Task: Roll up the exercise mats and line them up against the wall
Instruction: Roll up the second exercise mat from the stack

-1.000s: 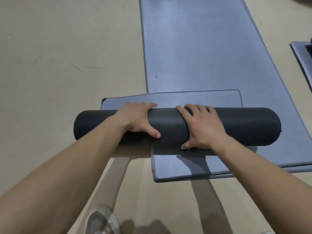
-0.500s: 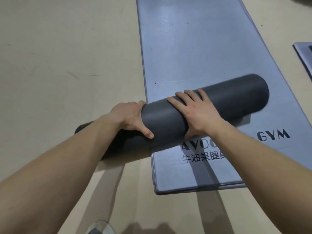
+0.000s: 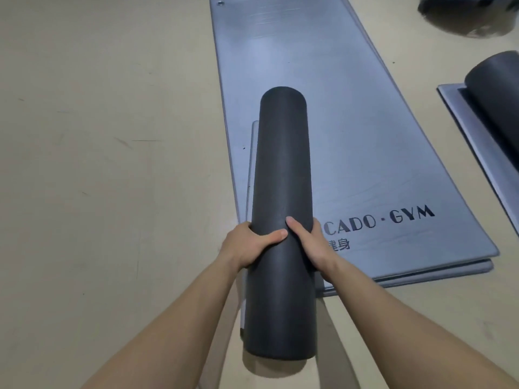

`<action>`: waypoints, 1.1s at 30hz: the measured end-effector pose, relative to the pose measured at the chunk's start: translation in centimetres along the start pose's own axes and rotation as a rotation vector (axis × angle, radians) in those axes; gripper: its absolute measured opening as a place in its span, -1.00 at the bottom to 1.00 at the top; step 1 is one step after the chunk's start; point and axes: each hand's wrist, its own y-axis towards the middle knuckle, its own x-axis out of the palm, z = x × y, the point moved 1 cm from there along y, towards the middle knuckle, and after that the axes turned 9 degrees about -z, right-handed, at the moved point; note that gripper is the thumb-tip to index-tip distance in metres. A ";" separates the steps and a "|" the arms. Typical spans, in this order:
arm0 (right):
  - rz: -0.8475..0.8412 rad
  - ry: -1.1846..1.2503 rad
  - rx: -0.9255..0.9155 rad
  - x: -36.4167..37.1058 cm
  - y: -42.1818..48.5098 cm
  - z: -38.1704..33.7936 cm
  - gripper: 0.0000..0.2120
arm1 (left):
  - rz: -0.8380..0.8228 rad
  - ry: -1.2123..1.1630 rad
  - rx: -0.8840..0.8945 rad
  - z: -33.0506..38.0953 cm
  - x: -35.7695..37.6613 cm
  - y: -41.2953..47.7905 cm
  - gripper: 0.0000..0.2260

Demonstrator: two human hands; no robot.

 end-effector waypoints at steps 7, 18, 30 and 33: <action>0.101 -0.109 -0.001 -9.5 0.1 -1.5 -0.09 | -0.101 -0.185 0.051 5.9 8.0 2.8 -0.55; 0.215 -0.338 -0.005 -30.8 2.8 -5.2 -0.07 | -0.209 -0.379 0.224 18.3 22.3 13.8 -0.27; 0.533 -0.358 -0.123 -49.0 -0.4 -1.4 -0.31 | -0.326 -0.320 0.290 29.7 39.0 20.5 -0.20; 0.667 -0.489 -0.057 -51.1 -0.5 -1.3 -0.26 | -0.345 -0.338 0.254 31.0 42.5 21.5 -0.18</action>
